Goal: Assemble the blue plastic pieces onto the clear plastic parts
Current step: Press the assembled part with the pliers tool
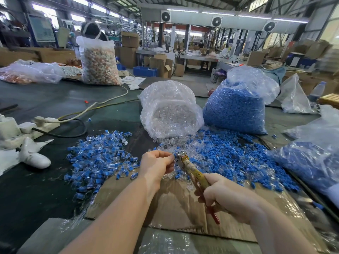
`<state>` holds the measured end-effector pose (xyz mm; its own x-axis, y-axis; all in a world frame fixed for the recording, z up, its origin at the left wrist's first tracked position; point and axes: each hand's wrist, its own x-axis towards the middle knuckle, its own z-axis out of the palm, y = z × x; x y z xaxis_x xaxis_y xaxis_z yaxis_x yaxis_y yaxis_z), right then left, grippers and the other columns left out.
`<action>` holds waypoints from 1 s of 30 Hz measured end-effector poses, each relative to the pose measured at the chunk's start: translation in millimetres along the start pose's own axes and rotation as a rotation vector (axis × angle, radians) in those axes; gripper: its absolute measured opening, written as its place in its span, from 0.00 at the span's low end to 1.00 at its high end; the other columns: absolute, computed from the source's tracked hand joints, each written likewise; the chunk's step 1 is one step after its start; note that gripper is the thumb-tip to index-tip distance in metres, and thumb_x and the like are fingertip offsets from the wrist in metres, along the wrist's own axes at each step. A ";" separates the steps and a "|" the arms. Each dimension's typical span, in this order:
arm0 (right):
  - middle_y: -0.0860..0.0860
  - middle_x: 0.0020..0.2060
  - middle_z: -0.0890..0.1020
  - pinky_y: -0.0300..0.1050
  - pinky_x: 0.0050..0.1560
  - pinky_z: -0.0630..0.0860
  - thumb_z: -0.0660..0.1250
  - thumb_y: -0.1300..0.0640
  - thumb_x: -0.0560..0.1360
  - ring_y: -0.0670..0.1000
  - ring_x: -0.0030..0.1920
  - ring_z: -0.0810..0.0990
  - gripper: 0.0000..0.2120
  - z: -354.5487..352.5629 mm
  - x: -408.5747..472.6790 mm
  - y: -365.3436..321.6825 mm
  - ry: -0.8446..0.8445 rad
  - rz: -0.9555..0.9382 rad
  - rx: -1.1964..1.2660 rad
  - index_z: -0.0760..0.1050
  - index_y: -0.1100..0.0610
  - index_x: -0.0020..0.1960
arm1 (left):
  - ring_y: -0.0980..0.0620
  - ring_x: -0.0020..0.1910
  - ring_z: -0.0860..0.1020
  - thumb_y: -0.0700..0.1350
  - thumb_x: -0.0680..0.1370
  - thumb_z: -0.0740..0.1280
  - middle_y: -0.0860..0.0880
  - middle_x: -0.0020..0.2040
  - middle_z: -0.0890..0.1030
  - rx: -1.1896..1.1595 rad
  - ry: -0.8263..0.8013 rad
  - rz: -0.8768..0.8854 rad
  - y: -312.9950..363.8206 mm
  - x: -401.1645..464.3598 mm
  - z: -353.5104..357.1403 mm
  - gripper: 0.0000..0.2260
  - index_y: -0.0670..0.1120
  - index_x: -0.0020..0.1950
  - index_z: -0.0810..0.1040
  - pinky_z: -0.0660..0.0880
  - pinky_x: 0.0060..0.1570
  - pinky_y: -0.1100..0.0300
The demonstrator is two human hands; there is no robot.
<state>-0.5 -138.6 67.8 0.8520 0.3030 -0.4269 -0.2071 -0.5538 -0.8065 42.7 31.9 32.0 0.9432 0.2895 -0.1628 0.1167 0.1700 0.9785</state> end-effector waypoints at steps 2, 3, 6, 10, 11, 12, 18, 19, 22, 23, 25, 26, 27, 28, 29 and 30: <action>0.57 0.42 0.68 0.47 0.39 0.63 0.58 0.70 0.64 0.56 0.44 0.66 0.16 -0.1 -1.4 -1.6 -0.016 -0.020 0.016 0.69 0.60 0.50 | 0.52 0.31 0.77 0.32 0.73 0.68 0.45 0.33 0.79 0.026 -0.007 0.011 1.3 -0.2 0.6 0.05 0.40 0.40 0.78 0.76 0.30 0.64; 0.57 0.41 0.67 0.46 0.38 0.62 0.58 0.69 0.62 0.56 0.44 0.65 0.16 0.3 -2.1 -2.7 -0.027 -0.030 0.022 0.68 0.59 0.49 | 0.53 0.32 0.77 0.33 0.74 0.68 0.45 0.34 0.79 0.033 -0.011 0.014 1.9 -0.4 1.0 0.05 0.40 0.40 0.78 0.76 0.30 0.64; 0.56 0.40 0.67 0.45 0.36 0.64 0.58 0.67 0.61 0.55 0.43 0.66 0.18 2.1 -2.4 -3.1 -0.040 -0.041 0.024 0.69 0.61 0.51 | 0.53 0.31 0.77 0.32 0.74 0.67 0.45 0.34 0.79 0.026 -0.013 0.011 2.7 -0.7 1.1 0.05 0.40 0.40 0.78 0.76 0.29 0.65; 0.54 0.40 0.68 0.45 0.38 0.69 0.56 0.71 0.69 0.54 0.43 0.68 0.15 4.9 0.9 -0.6 0.008 -0.051 -0.056 0.69 0.65 0.55 | 0.53 0.32 0.77 0.33 0.74 0.67 0.45 0.35 0.79 0.013 -0.006 -0.015 1.3 -1.8 1.3 0.04 0.40 0.41 0.79 0.76 0.30 0.65; 0.53 0.39 0.68 0.45 0.38 0.69 0.55 0.71 0.70 0.54 0.42 0.68 0.13 6.5 0.6 -0.8 0.021 -0.059 -0.079 0.69 0.64 0.53 | 0.53 0.32 0.77 0.33 0.74 0.68 0.45 0.35 0.79 0.010 0.000 -0.021 0.4 -1.7 1.3 0.04 0.40 0.41 0.79 0.76 0.30 0.64; 0.53 0.38 0.69 0.46 0.37 0.68 0.55 0.70 0.70 0.53 0.41 0.68 0.10 8.1 0.1 -1.3 0.031 -0.066 -0.093 0.69 0.62 0.49 | 0.53 0.33 0.77 0.32 0.73 0.68 0.45 0.35 0.79 0.008 0.005 -0.027 -0.8 -1.5 1.0 0.05 0.40 0.40 0.79 0.75 0.30 0.64; 0.52 0.35 0.70 0.39 0.27 0.63 0.57 0.71 0.68 0.48 0.28 0.66 0.12 11.2 -1.2 -0.2 0.073 -0.120 -0.097 0.69 0.54 0.39 | 0.51 0.35 0.78 0.33 0.74 0.67 0.44 0.36 0.80 -0.007 0.021 -0.059 -7.5 -0.4 0.8 0.05 0.41 0.41 0.79 0.75 0.34 0.61; 0.53 0.35 0.70 0.39 0.28 0.64 0.57 0.72 0.67 0.47 0.29 0.66 0.13 12.1 -0.9 1.5 0.064 -0.110 -0.025 0.70 0.55 0.41 | 0.51 0.35 0.78 0.33 0.74 0.67 0.44 0.36 0.80 -0.011 0.024 -0.058 -7.8 -0.8 1.1 0.04 0.41 0.41 0.79 0.75 0.34 0.61; 0.56 0.39 0.73 0.40 0.30 0.69 0.61 0.74 0.64 0.49 0.32 0.71 0.23 15.8 5.0 9.7 0.072 -0.053 0.267 0.74 0.56 0.55 | 0.52 0.34 0.77 0.34 0.74 0.67 0.45 0.36 0.79 -0.008 0.066 -0.033 -7.8 -1.0 -1.1 0.04 0.41 0.42 0.78 0.76 0.34 0.62; 0.56 0.39 0.74 0.40 0.30 0.69 0.61 0.74 0.64 0.49 0.33 0.71 0.27 16.5 8.3 13.0 0.116 -0.042 0.303 0.73 0.55 0.59 | 0.52 0.34 0.77 0.34 0.74 0.67 0.46 0.36 0.79 0.031 0.105 -0.006 -7.9 -0.5 -3.8 0.04 0.42 0.42 0.78 0.76 0.34 0.61; 0.55 0.39 0.74 0.38 0.28 0.67 0.62 0.74 0.64 0.48 0.31 0.70 0.29 13.6 16.6 21.2 0.255 -0.069 0.260 0.70 0.56 0.63 | 0.53 0.35 0.76 0.38 0.75 0.67 0.48 0.38 0.79 0.242 0.222 0.097 -8.6 2.9 -15.0 0.03 0.44 0.43 0.78 0.76 0.36 0.61; 0.56 0.41 0.74 0.39 0.28 0.68 0.63 0.73 0.65 0.49 0.32 0.71 0.29 10.0 20.7 26.1 0.344 -0.086 0.206 0.70 0.57 0.64 | 0.55 0.35 0.76 0.39 0.76 0.67 0.50 0.39 0.79 0.395 0.285 0.170 -9.0 5.1 -23.2 0.02 0.44 0.45 0.79 0.73 0.35 0.64; 0.56 0.45 0.75 0.43 0.32 0.71 0.64 0.71 0.66 0.51 0.36 0.73 0.29 5.2 24.7 31.2 0.444 -0.093 0.126 0.69 0.56 0.65 | 0.57 0.36 0.75 0.40 0.76 0.66 0.51 0.41 0.79 0.536 0.340 0.244 -9.7 7.7 -33.2 0.03 0.45 0.46 0.79 0.70 0.34 0.67; 0.57 0.48 0.76 0.47 0.40 0.74 0.65 0.68 0.67 0.54 0.43 0.75 0.29 -0.8 28.2 36.8 0.550 -0.079 0.015 0.68 0.56 0.66 | 0.57 0.37 0.74 0.40 0.77 0.65 0.51 0.43 0.79 0.645 0.381 0.305 -11.0 10.9 -44.2 0.04 0.45 0.49 0.79 0.68 0.35 0.69; 0.56 0.51 0.75 0.51 0.48 0.74 0.67 0.65 0.68 0.56 0.49 0.74 0.29 -7.9 31.6 42.9 0.649 -0.039 -0.109 0.67 0.55 0.68 | 0.55 0.40 0.75 0.40 0.78 0.64 0.49 0.47 0.79 0.729 0.411 0.345 -12.4 14.2 -54.8 0.06 0.44 0.51 0.80 0.68 0.38 0.67; 0.56 0.53 0.74 0.52 0.54 0.72 0.68 0.62 0.69 0.57 0.54 0.72 0.30 -14.7 33.8 47.8 0.725 0.012 -0.220 0.66 0.54 0.69 | 0.52 0.44 0.75 0.40 0.78 0.63 0.47 0.49 0.79 0.811 0.441 0.371 -14.0 17.2 -65.3 0.07 0.44 0.52 0.80 0.70 0.42 0.63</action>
<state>25.5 -166.2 20.8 0.9688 -0.2479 0.0020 -0.1825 -0.7186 -0.6710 37.0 96.0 7.2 0.7821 0.5463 0.2996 0.1705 -0.6501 0.7405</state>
